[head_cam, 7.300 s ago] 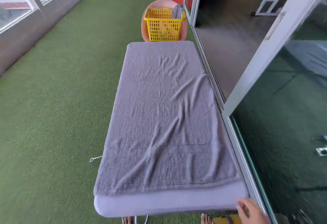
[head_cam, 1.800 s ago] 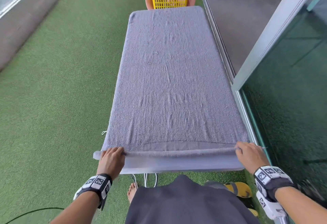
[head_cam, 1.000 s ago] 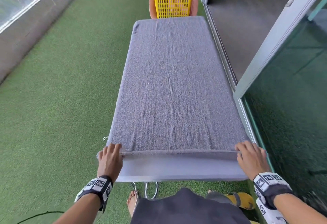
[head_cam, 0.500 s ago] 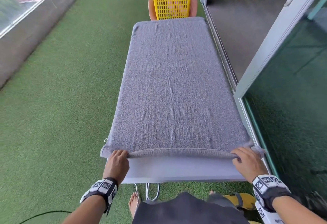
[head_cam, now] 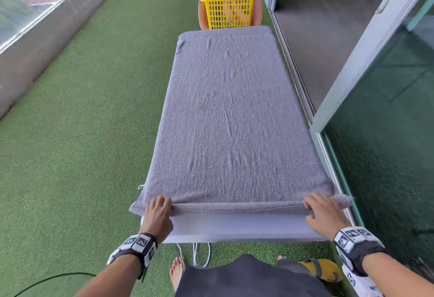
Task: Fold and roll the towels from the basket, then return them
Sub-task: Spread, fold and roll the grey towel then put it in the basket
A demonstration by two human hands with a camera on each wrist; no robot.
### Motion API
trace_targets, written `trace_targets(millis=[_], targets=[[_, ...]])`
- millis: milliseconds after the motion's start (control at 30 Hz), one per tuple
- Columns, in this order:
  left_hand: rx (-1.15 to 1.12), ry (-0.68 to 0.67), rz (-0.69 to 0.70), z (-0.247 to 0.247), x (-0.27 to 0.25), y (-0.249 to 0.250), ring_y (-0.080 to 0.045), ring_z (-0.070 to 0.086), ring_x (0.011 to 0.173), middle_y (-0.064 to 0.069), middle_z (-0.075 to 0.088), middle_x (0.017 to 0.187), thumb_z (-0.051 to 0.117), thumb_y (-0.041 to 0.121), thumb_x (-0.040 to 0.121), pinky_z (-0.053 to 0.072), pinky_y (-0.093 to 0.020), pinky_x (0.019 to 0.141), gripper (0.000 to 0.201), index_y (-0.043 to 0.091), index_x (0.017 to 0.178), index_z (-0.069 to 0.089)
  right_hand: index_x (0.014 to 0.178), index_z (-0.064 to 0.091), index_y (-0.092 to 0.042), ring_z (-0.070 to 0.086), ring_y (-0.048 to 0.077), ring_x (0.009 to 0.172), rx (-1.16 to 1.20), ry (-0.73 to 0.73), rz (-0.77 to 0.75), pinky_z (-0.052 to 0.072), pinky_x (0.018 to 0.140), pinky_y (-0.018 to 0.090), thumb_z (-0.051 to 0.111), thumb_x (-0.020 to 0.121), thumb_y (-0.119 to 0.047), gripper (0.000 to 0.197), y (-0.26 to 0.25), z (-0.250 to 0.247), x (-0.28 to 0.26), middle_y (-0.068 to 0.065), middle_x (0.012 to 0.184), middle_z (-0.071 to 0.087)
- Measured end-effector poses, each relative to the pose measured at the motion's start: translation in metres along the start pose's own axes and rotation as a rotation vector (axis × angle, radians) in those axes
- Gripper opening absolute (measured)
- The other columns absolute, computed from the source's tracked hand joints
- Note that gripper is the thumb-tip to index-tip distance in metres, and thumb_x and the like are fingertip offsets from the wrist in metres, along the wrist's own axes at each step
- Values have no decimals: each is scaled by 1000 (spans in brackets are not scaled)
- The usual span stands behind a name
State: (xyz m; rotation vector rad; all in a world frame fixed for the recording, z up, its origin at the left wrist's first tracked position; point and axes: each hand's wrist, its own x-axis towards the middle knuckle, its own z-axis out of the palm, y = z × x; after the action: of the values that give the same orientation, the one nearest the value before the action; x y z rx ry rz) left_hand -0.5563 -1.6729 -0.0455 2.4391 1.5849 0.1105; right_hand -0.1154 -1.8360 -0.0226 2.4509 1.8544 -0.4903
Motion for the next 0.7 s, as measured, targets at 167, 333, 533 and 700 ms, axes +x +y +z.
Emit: trace_targets(millis=[167,333,533,700], targets=[[-31,87,-56,4,-4,5,-20,49,75,-1,58,83,67,-12,58,41,-33,69,40,13,88,61,102,63,-22,57,14,91,96,143,7,43,87,31,75,68,-4,40,12,18,-5,-6,100,61],[-156,137,26,0,-2,5,-22,59,59,-1,65,66,54,-9,68,41,-26,58,24,12,68,64,103,70,-25,59,16,99,73,122,57,35,97,37,64,81,-16,24,9,11,-1,-8,106,67],[-184,241,-33,-2,11,4,-30,69,74,-16,71,81,59,-29,67,56,-45,72,36,2,81,70,105,70,-32,63,20,88,96,226,96,37,96,42,63,85,-17,27,9,-2,12,-6,103,70],[22,78,-2,27,-20,-1,-39,52,122,-21,58,128,65,-14,74,37,-51,104,53,-3,125,57,137,50,-12,45,22,132,77,216,-25,28,113,46,66,85,-13,54,6,46,-17,0,142,48]])
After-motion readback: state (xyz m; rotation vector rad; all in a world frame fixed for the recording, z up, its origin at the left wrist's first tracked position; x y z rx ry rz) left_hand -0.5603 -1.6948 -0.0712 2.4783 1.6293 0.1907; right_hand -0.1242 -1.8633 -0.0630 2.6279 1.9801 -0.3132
